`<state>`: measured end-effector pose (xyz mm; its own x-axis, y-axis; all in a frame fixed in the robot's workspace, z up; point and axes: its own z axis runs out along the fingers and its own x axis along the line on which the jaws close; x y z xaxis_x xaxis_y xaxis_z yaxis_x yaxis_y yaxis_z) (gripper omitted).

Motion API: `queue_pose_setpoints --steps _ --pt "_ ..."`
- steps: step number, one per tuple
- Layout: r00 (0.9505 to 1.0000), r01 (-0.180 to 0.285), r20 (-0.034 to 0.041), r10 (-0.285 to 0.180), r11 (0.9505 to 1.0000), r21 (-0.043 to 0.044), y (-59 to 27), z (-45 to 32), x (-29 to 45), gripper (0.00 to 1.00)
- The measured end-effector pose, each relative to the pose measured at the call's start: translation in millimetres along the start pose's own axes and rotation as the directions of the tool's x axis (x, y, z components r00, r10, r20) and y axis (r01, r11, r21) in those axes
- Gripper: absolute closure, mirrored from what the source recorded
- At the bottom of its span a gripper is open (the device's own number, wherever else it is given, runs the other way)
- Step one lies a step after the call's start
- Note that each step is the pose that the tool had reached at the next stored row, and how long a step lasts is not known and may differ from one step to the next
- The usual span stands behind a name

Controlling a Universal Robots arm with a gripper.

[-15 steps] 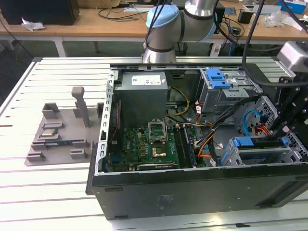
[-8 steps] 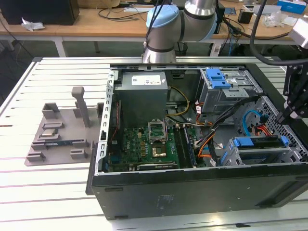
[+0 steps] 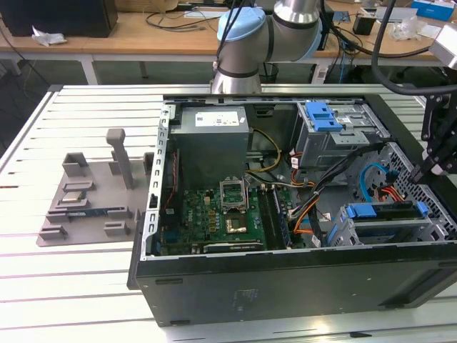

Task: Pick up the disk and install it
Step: 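Insert the second disk wire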

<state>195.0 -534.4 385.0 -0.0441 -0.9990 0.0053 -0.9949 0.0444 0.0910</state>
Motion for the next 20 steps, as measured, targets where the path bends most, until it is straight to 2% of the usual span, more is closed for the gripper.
queue_pose_setpoints --steps 1,2,4,6,10,12,15,20 --pt "1.0000 0.000 -0.0001 0.000 1.0000 0.0000 0.0 -0.1 0.0 0.89" --pt "1.0000 0.000 -0.0001 0.000 1.0000 0.0000 0.0 -0.1 0.0 0.77" --pt "1.0000 0.000 -0.0001 0.000 1.0000 0.0000 0.1 -0.2 0.0 0.64" --pt "1.0000 0.000 0.0014 0.000 1.0000 -0.0001 2.1 -0.1 -0.7 0.64" --pt "1.0000 0.003 0.0035 -0.003 1.0000 -0.0001 14.2 3.0 -10.2 0.64" --pt "0.9996 0.028 0.0051 -0.028 0.9996 -0.0001 19.1 8.3 -12.8 0.64" --pt "0.9992 0.040 0.0042 -0.040 0.9992 -0.0001 19.1 15.8 -15.9 0.64" --pt "0.9992 0.040 0.0041 -0.040 0.9992 -0.0001 19.0 16.2 -15.9 0.64"
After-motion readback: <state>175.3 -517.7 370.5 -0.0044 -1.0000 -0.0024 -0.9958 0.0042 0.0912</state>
